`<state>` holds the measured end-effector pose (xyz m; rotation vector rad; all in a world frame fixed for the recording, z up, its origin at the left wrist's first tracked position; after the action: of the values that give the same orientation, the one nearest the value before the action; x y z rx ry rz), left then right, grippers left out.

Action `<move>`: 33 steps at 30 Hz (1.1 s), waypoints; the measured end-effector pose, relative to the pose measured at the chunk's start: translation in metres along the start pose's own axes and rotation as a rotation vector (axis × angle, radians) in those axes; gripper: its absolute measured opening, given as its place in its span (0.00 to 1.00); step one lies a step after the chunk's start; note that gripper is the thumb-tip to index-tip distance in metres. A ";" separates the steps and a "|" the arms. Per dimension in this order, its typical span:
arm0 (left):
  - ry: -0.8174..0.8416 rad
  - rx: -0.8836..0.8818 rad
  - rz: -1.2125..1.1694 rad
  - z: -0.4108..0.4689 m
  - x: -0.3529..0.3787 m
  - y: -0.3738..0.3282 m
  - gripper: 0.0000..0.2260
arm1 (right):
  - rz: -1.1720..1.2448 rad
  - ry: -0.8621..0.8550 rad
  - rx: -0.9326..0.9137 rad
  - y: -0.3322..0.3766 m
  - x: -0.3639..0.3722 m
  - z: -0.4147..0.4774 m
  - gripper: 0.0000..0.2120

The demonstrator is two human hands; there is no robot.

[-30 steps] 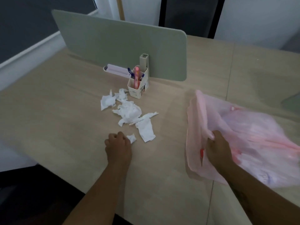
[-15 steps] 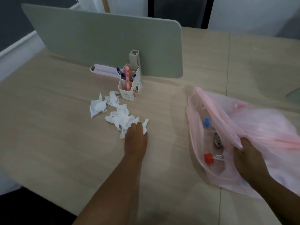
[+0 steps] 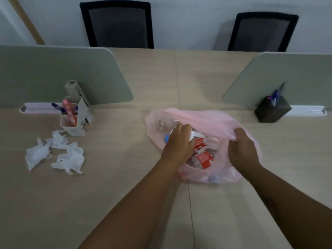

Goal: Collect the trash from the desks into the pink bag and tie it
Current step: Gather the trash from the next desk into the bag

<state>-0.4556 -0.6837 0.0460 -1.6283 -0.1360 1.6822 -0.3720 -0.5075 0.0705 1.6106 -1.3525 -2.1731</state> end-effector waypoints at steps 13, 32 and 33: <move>0.227 -0.077 0.433 -0.040 -0.031 0.113 0.36 | -0.034 0.140 -0.156 0.035 0.052 -0.020 0.06; 0.035 -0.955 0.544 -0.146 -0.165 0.386 0.49 | -0.158 0.680 -0.247 0.114 0.252 -0.089 0.17; 0.057 -0.958 0.536 -0.141 -0.165 0.392 0.49 | -0.187 0.689 -0.301 0.116 0.255 -0.089 0.17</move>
<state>-0.5242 -1.1117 -0.0686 -2.5829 -0.5931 2.1264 -0.4536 -0.7706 -0.0328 2.1202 -0.6651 -1.5417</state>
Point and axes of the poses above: each hand's wrist, its own z-axis towards the middle knuckle, its own x-axis out of the palm, y = z × x, the point moved 8 cm from there along z, towards the middle knuckle, and after that the axes turned 4 degrees about z, right-handed, at the moved point
